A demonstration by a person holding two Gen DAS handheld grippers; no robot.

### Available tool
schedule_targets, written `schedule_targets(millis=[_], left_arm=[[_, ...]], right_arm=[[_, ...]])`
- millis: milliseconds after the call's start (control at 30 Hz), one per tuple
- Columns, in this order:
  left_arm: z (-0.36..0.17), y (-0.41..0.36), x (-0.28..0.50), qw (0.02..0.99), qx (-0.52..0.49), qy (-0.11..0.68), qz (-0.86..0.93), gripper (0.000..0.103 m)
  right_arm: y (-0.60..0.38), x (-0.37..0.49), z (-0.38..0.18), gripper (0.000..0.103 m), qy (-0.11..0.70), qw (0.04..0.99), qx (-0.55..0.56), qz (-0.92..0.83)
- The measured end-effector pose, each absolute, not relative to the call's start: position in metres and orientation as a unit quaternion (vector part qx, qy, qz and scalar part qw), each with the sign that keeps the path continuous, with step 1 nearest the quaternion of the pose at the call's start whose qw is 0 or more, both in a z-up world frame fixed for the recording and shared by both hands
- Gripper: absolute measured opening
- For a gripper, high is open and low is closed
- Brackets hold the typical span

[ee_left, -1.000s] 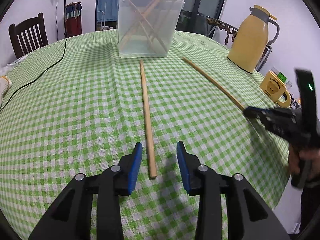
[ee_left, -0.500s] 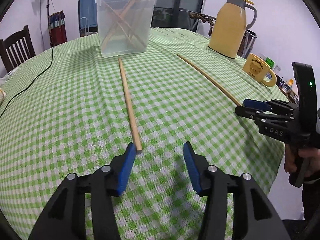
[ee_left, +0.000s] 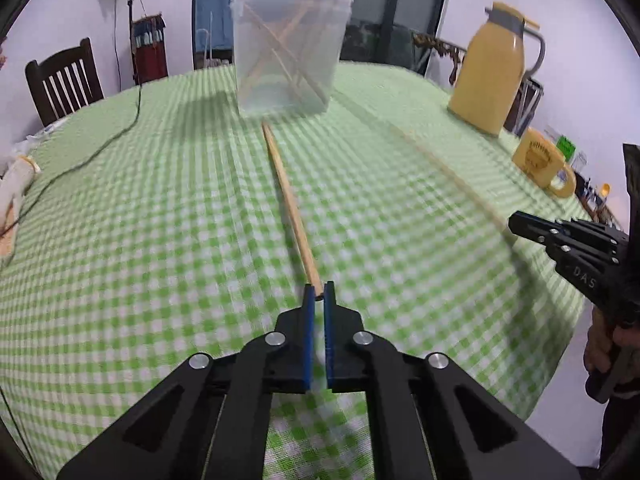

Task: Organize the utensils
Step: 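Close the right tool on one chopstick while the left tool grasps another, then lift both held chopsticks toward the clear container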

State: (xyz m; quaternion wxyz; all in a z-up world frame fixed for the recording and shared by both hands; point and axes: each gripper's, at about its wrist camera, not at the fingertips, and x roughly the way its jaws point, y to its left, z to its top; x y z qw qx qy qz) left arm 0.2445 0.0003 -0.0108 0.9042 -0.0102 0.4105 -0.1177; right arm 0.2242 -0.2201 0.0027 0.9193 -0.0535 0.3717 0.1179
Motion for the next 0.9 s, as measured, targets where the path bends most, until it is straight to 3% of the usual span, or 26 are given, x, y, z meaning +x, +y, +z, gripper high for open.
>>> schedule_targets(millis=[300,600,700,900], left_arm=[[0.061,0.021,0.238,0.933,-0.023,0.328,-0.148,0.0],[0.017,0.019,0.236,0.904,-0.066,0.375,-0.193,0.0],[0.004,0.006,0.245,0.9,-0.058,0.387,-0.193,0.039],[-0.03,-0.026,0.263,0.892,-0.007,0.424,-0.155,0.035]], right_arm=[[-0.218,0.214,0.052,0.0,0.316,0.938,-0.078,0.123],[-0.237,0.207,0.018,0.0,0.35,0.93,-0.019,0.113],[-0.245,0.214,0.006,0.0,0.364,0.926,-0.023,0.099],[-0.252,0.216,-0.023,0.001,0.396,0.913,-0.01,0.101]])
